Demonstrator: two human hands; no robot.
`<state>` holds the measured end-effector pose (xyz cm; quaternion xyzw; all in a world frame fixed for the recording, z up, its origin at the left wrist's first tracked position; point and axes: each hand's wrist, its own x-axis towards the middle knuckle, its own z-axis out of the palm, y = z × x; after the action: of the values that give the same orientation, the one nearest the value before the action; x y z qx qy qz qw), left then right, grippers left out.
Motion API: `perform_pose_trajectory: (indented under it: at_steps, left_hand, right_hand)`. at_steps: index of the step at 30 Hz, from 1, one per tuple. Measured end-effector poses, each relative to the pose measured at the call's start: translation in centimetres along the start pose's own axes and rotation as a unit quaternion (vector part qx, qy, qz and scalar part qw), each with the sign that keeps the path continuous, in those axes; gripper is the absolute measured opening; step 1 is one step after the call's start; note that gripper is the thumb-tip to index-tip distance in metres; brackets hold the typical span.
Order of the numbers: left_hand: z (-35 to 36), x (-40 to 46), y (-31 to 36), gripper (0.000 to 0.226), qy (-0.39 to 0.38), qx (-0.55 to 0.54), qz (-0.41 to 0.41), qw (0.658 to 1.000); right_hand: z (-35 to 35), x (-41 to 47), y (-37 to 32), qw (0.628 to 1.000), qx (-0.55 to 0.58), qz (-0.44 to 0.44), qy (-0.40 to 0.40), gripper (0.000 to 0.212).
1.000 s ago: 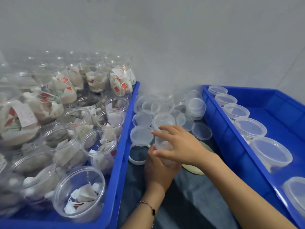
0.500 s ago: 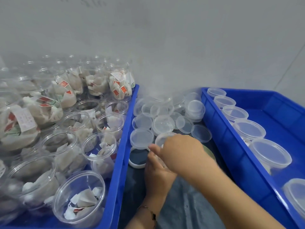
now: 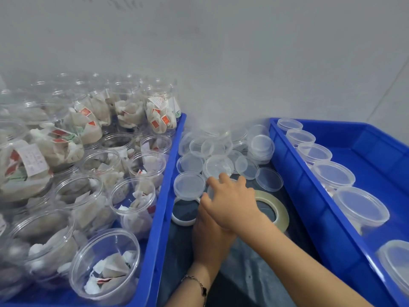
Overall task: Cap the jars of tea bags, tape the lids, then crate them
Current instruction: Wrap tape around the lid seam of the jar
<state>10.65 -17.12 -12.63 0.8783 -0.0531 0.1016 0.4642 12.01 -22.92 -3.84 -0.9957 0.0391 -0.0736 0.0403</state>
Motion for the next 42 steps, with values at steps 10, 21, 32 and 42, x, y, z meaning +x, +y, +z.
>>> perform_pose_trajectory:
  at_steps: [10,21,32,42]
  left_hand:
    - [0.8,0.0,-0.7,0.082,0.008,-0.041,-0.033,0.999]
    - [0.4,-0.9,-0.1,0.108,0.018,-0.085,-0.032,0.996]
    - [0.5,-0.9,-0.2,0.106,0.027,-0.122,-0.025,0.992]
    - [0.6,-1.0,0.1,0.100,0.038,-0.093,-0.034,0.994]
  right_hand:
    - [-0.4,-0.1,2.4,0.990,0.006,-0.140,0.006,0.051]
    - [4.7,-1.2,8.4,0.889,0.432,0.131,0.079,0.038]
    - [7.7,-5.9,10.3,0.994,0.099,0.024,0.029,0.044]
    - [7.1,-11.3,9.9,0.981,0.142,0.088,0.100,0.060]
